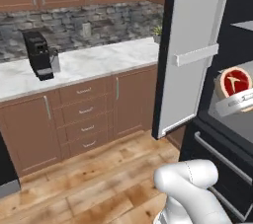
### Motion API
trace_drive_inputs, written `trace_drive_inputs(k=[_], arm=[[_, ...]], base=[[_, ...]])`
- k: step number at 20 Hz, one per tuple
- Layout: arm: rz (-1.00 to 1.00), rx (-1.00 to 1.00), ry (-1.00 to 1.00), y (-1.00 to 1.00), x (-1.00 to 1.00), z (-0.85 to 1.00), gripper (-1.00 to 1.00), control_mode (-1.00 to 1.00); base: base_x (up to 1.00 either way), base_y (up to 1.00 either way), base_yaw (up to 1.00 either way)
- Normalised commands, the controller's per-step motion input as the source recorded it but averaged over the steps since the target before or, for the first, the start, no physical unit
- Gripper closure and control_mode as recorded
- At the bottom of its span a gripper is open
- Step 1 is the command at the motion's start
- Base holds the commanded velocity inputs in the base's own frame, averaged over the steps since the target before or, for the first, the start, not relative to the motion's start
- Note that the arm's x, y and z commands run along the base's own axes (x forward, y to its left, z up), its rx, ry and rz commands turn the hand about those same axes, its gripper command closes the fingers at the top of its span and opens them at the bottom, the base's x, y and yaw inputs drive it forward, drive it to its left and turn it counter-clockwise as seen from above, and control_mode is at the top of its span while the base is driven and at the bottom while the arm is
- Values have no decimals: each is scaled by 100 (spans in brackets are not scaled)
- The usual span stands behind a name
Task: Transport the steak and lime to the fridge. Place the steak on the rack containing meat and place the lime on the rack containing the vegetable, ensuring meats and vegetables are on different racks.
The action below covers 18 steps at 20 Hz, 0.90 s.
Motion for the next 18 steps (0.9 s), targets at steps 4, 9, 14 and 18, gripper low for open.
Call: trace_drive_inputs(k=[4,9,14,18], arm=[[0,0,0,0,0,0,100,100],[0,0,0,0,0,0,100,100],[0,0,0,0,0,0,100,100],[0,0,0,0,0,0,100,100]], base=[[84,3,-58],[98,6,-55],[63,1,-60],[18,-9,-57]])
